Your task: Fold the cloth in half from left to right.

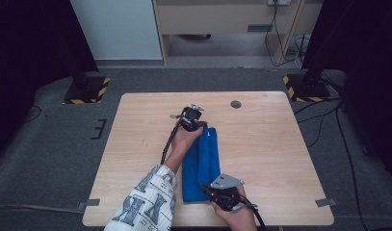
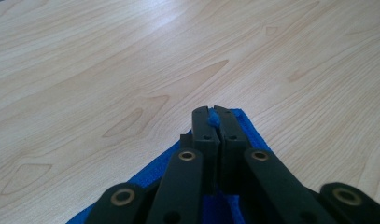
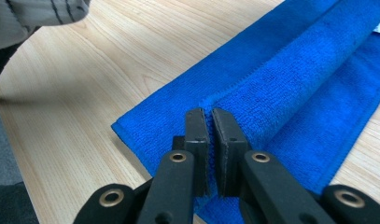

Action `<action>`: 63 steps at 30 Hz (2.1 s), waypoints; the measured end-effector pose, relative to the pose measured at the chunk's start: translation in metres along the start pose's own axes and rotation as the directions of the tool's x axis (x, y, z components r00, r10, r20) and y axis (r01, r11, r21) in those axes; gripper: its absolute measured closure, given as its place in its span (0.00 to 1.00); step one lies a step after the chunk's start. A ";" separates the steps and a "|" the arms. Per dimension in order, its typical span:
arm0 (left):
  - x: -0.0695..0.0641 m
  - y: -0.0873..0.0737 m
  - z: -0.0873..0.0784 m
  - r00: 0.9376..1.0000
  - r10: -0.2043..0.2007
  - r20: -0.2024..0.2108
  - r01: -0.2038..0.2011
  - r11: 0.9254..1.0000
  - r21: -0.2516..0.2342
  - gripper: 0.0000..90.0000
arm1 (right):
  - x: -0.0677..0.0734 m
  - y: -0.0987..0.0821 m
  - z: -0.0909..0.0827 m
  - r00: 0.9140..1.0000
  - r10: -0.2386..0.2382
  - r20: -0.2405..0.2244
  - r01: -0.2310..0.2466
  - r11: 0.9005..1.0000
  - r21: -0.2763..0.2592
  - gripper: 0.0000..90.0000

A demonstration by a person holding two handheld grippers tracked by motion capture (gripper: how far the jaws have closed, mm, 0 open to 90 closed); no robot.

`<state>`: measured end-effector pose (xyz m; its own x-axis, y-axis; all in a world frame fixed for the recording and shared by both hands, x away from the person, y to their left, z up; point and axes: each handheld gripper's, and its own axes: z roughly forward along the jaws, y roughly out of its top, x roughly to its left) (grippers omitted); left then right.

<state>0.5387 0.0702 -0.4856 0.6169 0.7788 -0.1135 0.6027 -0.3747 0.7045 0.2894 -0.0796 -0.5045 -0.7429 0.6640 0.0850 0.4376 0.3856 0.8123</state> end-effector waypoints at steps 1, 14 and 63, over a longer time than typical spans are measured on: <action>0.000 0.000 0.001 1.000 -0.002 -0.003 0.002 1.000 0.001 0.98 | -0.001 0.000 0.000 1.000 0.001 -0.001 -0.001 1.000 0.001 0.95; -0.004 0.000 0.008 0.999 -0.036 0.036 0.037 0.999 -0.025 0.62 | -0.017 -0.012 -0.005 0.998 0.065 0.000 -0.065 0.997 0.049 0.58; 0.020 -0.062 -0.063 1.000 0.005 -0.009 -0.006 0.998 -0.055 0.10 | -0.113 0.038 0.018 0.993 0.071 0.091 -0.074 0.997 0.030 0.15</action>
<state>0.4815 0.1404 -0.4870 0.6153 0.7815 -0.1037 0.5705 -0.3507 0.7427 0.3993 -0.1289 -0.4936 -0.6610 0.7450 0.0893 0.5060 0.3547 0.7862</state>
